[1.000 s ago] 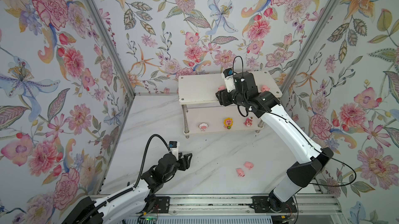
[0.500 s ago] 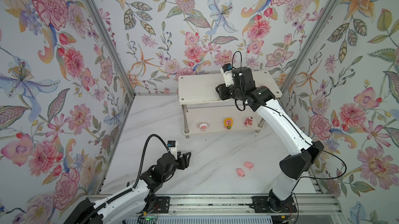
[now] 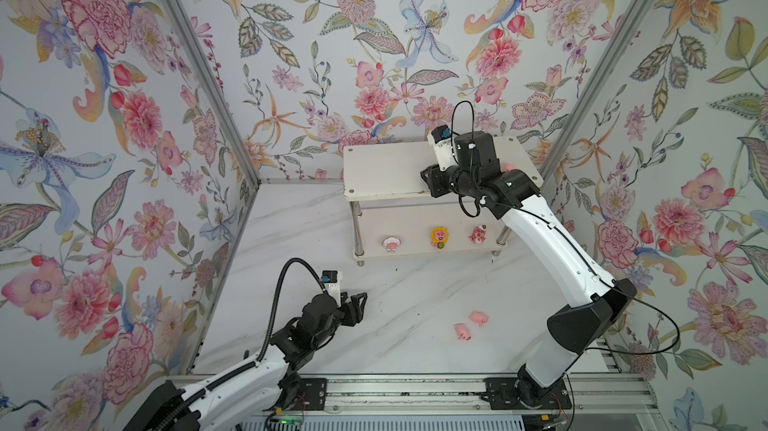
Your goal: Place and organize the plastic toys onto the shelf
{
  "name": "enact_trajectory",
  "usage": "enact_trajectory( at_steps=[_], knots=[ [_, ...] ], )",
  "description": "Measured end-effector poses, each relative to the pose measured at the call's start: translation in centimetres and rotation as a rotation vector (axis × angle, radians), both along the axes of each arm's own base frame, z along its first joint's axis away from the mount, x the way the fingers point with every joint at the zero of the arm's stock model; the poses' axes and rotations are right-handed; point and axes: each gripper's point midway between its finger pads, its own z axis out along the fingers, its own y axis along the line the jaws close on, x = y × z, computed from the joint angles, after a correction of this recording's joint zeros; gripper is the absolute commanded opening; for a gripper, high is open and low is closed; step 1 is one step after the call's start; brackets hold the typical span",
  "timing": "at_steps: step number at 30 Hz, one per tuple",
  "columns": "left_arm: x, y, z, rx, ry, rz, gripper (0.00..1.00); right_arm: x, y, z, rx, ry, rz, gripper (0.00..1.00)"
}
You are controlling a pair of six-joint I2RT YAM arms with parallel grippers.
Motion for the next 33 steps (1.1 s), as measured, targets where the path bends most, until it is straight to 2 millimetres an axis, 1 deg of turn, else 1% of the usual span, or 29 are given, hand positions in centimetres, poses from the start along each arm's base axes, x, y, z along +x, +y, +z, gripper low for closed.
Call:
enact_trajectory(
  at_steps=[3,6,10,14,21,28,33],
  knots=[
    [0.0,0.0,0.0,0.000,0.000,0.000,0.70,0.0,-0.6,0.0,0.010,0.012,0.015,0.34],
    [0.0,0.0,0.0,-0.002,0.002,0.001,0.70,0.1,-0.8,-0.2,0.021,0.023,0.033,0.40],
    [0.0,0.0,0.0,-0.003,0.002,0.001,0.70,-0.2,-0.5,-0.2,0.031,0.029,0.063,0.52],
    [0.0,0.0,-0.1,-0.002,0.006,-0.001,0.70,-0.4,-0.2,-0.1,0.039,0.032,0.085,0.59],
    [-0.1,-0.1,-0.5,0.005,0.019,-0.008,0.70,-0.6,0.2,0.0,0.052,0.036,0.106,0.61],
    [-0.2,-0.2,-0.8,0.008,0.031,-0.015,0.70,-0.4,1.1,0.1,0.073,0.045,0.142,0.67],
    [-0.2,-0.2,-0.8,0.008,0.031,-0.014,0.71,-0.3,1.2,0.1,0.077,0.048,0.141,0.69]
  ],
)
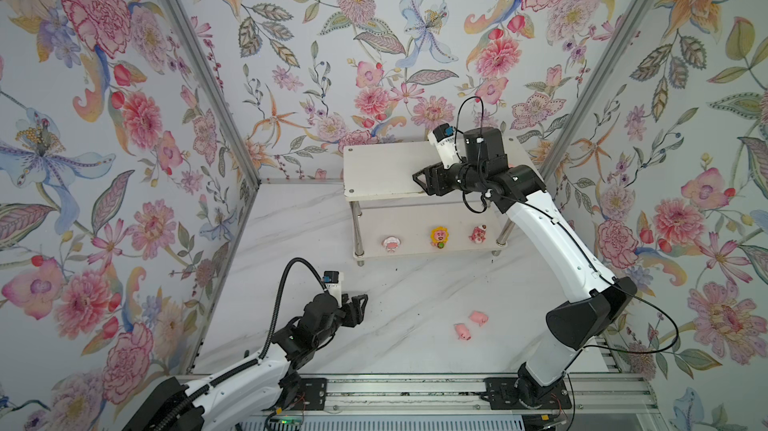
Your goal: Place and organize the plastic toys onto the shelf
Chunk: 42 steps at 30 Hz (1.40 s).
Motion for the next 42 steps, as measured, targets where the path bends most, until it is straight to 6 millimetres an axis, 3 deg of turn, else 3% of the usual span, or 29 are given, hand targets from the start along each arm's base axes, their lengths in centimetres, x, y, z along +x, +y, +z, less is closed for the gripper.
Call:
enact_trajectory(
  at_steps=[6,11,17,22,27,33,42],
  knots=[
    [0.0,0.0,0.0,-0.001,-0.001,0.000,0.71,0.3,-0.7,0.3,-0.021,-0.011,-0.038,0.71],
    [0.0,0.0,0.0,0.003,0.002,-0.001,0.71,0.1,-1.8,1.9,-0.038,-0.053,-0.076,0.72],
    [0.1,-0.1,-0.4,0.013,0.012,-0.005,0.71,-1.9,-4.5,5.5,-0.039,-0.137,-0.137,0.72],
    [0.1,-0.2,-0.5,0.014,0.013,-0.005,0.71,-3.9,-7.9,7.1,-0.048,-0.185,-0.218,0.63],
    [0.1,-0.2,-0.2,0.007,0.007,-0.006,0.71,-3.6,-10.3,4.8,-0.090,-0.144,-0.297,0.61],
    [0.1,-0.2,0.0,0.002,0.002,-0.007,0.71,-2.1,-11.2,0.7,-0.142,-0.053,-0.332,0.63],
    [0.1,-0.2,-0.1,0.003,0.002,-0.007,0.71,-1.1,-10.6,-0.5,-0.133,-0.016,-0.322,0.54]
  ],
)
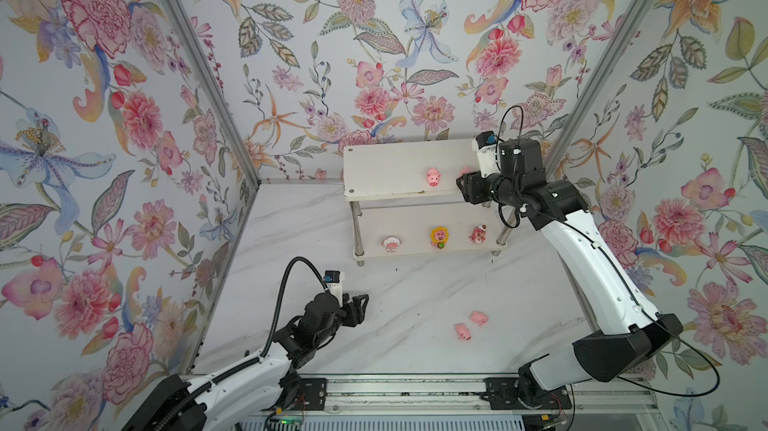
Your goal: Place and organize the plastic toys onto the shelf
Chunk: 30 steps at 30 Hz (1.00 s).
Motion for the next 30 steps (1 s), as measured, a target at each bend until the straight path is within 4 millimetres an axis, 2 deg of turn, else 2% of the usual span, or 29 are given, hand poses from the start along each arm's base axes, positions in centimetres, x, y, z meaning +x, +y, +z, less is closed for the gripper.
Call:
enact_trajectory(
  at_steps=[4,9,20,25,30],
  knots=[
    [0.0,0.0,0.0,0.000,0.000,0.000,0.72,1.0,0.1,0.0,0.006,-0.010,-0.007,0.50],
    [0.0,0.0,0.0,0.001,0.001,0.000,0.72,1.7,-0.2,0.0,0.003,-0.019,-0.025,0.38],
    [0.0,0.0,-0.2,0.006,0.007,0.002,0.73,1.9,-0.8,0.0,0.007,-0.019,-0.041,0.35],
    [0.0,0.0,-0.3,0.007,0.009,0.001,0.73,2.0,-1.0,0.1,0.008,-0.021,-0.047,0.37],
    [0.0,0.0,-0.3,0.007,0.009,0.001,0.73,1.9,-1.1,0.1,0.017,-0.019,-0.053,0.56]
  ],
)
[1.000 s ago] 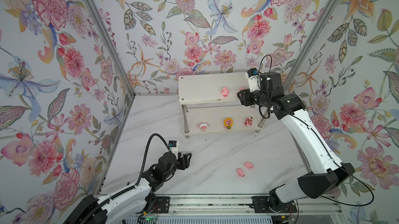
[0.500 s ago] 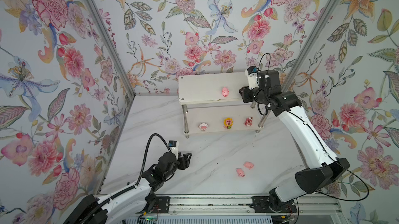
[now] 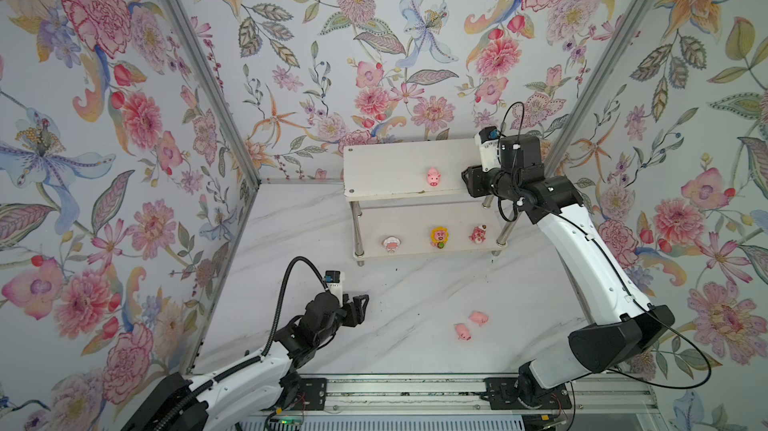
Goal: Place and organize the plastic toys onto the shelf
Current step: 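Lower the right arm from the shelf toward the two pigs on the table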
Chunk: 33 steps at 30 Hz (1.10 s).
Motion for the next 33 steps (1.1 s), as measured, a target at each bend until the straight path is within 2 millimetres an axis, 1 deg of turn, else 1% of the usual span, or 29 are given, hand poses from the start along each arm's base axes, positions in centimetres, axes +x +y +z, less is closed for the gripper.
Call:
enact_trajectory(
  at_steps=[2,6,9,11,14,17,19,21,22,24,26,28,29,30,31,33],
  knots=[
    [0.0,0.0,0.0,0.000,0.000,0.000,0.73,-0.1,0.0,0.0,0.002,-0.001,0.000,0.59],
    [0.0,0.0,0.0,0.001,0.000,-0.001,0.73,-0.4,-0.1,0.2,0.007,-0.004,0.002,0.62],
    [0.0,0.0,0.0,0.006,-0.004,-0.005,0.73,-1.1,-0.5,0.7,0.010,-0.011,-0.004,0.64],
    [0.0,0.0,0.1,0.009,-0.009,-0.008,0.73,-2.2,-1.0,1.5,0.018,-0.030,-0.010,0.65],
    [0.3,-0.3,0.8,0.003,-0.023,-0.015,0.73,-4.8,-2.0,2.9,0.040,-0.066,-0.019,0.65],
    [0.6,-1.0,2.1,-0.011,-0.047,-0.035,0.73,-8.5,-2.9,4.0,0.076,-0.101,-0.012,0.64],
    [0.9,-1.2,2.6,-0.012,-0.057,-0.041,0.73,-11.1,-3.0,4.1,0.099,-0.111,0.010,0.62],
    [1.0,-1.4,2.7,-0.010,-0.059,-0.046,0.73,-13.5,-2.6,3.2,0.119,-0.094,0.044,0.58],
    [1.0,-1.5,2.5,-0.008,-0.057,-0.050,0.72,-14.7,-2.2,2.1,0.126,-0.071,0.065,0.57],
    [0.9,-1.7,2.1,-0.002,-0.041,-0.062,0.71,-16.9,-1.4,-0.6,0.131,-0.002,0.106,0.56],
    [0.9,-2.0,1.6,0.003,-0.029,-0.074,0.71,-18.6,-0.4,-4.3,0.117,0.090,0.138,0.55],
    [1.0,-2.4,1.0,0.006,-0.011,-0.091,0.71,-20.4,0.9,-9.9,0.075,0.228,0.163,0.55],
    [0.9,-2.6,0.8,0.009,-0.004,-0.097,0.71,-21.2,1.2,-12.2,0.051,0.286,0.169,0.55],
    [0.9,-2.8,0.4,0.012,0.003,-0.104,0.71,-22.3,1.5,-15.4,0.015,0.363,0.170,0.55],
    [0.9,-3.1,0.1,0.012,0.010,-0.114,0.71,-23.3,1.5,-18.2,-0.023,0.433,0.165,0.55],
    [0.7,-3.5,-0.5,0.016,0.025,-0.130,0.71,-25.1,1.1,-22.5,-0.089,0.539,0.150,0.55]
  ],
)
